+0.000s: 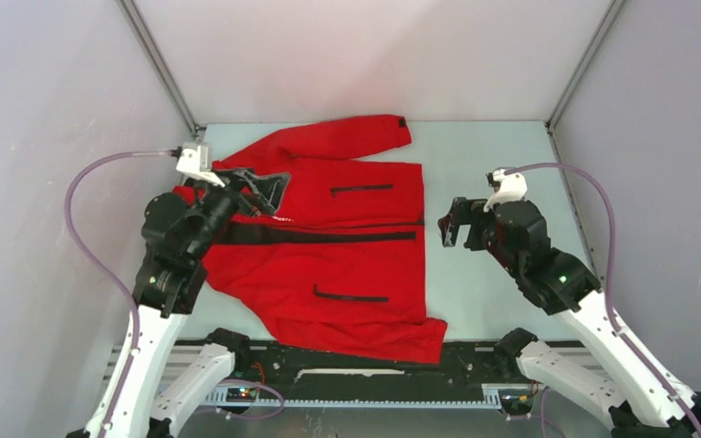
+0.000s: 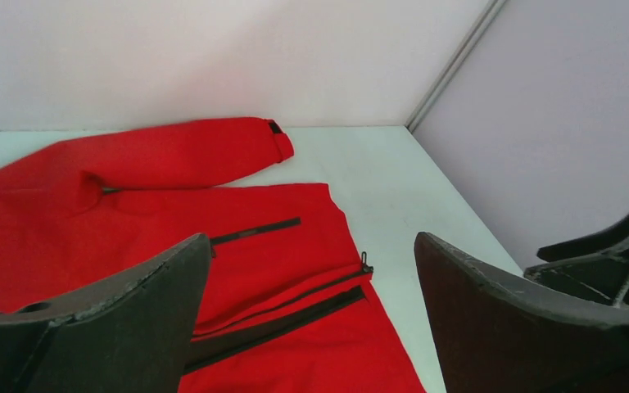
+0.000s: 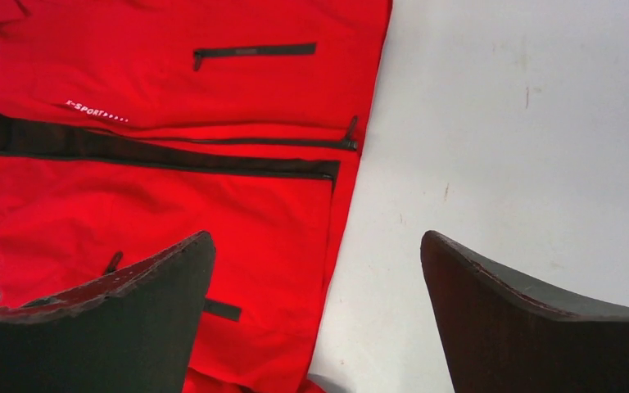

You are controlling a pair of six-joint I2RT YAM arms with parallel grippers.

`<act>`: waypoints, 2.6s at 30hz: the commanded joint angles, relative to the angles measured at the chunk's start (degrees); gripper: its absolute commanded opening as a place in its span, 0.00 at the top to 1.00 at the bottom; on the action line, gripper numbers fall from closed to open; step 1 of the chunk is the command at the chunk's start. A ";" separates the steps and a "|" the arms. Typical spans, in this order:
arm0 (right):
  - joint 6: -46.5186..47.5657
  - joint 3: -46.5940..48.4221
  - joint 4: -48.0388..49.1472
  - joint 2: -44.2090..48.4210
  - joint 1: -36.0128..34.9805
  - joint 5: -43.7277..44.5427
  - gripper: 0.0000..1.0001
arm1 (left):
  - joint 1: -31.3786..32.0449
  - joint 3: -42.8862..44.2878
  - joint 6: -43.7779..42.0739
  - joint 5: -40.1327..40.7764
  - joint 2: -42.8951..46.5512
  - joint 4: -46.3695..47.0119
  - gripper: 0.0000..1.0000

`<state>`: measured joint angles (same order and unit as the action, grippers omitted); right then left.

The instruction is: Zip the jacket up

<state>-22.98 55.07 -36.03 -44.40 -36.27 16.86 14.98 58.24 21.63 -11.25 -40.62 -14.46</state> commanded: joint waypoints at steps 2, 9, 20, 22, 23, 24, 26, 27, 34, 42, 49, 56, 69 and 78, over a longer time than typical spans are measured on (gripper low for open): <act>-3.07 -2.39 7.61 -5.45 8.84 -14.96 0.00 | 4.64 0.39 1.20 3.97 -6.78 0.58 0.02; -11.93 -8.05 15.05 -14.86 23.57 -36.36 0.00 | 7.83 7.63 -2.69 5.71 -25.06 -3.60 0.02; -18.85 -13.78 22.11 -18.95 35.46 -50.65 0.11 | 22.09 25.45 -23.07 4.85 -53.60 -7.35 0.23; -17.85 -14.87 22.29 -19.01 38.48 -52.12 0.13 | 22.91 29.10 -25.63 1.26 -58.10 -7.96 0.21; -17.35 -15.43 22.62 -19.05 39.87 -53.33 0.14 | 23.04 31.09 -26.28 -1.41 -60.29 -8.34 0.20; -16.88 -16.14 23.31 -19.16 41.36 -55.18 0.15 | 23.15 32.71 -26.81 -3.40 -62.47 -8.39 0.18; -16.22 -17.52 24.27 -19.59 44.13 -58.34 0.18 | 23.56 37.58 -27.76 -4.67 -67.29 -10.42 0.16; -15.94 -18.11 24.65 -19.80 45.37 -59.66 0.21 | 23.73 40.66 -28.01 -5.26 -69.92 -12.23 0.16; -14.19 -20.07 25.28 -20.51 48.22 -64.15 0.27 | 24.95 50.01 -25.20 -12.48 -80.59 -14.78 0.25; -13.52 -20.58 24.86 -19.66 48.22 -63.86 0.27 | 25.18 58.14 -22.73 -13.24 -89.41 -19.23 0.31; -14.68 -21.98 26.77 -19.92 47.89 -64.10 0.27 | 25.24 59.92 -22.20 -11.78 -93.48 -20.52 0.37; -14.70 -22.11 27.07 -20.13 47.35 -64.06 0.27 | 25.50 61.33 -22.36 -13.64 -95.99 -20.86 0.38; -18.66 -23.60 29.61 -22.37 46.20 -62.82 0.27 | 28.52 57.55 -25.33 -9.61 -95.08 -20.25 0.48; -34.43 -23.47 37.40 -31.43 45.13 -59.25 0.54 | 28.74 43.16 -24.86 -7.44 -85.67 -6.92 0.80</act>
<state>-48.69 31.46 -5.37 -71.72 9.91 -43.77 44.07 105.78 -2.48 -20.82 -133.19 -28.27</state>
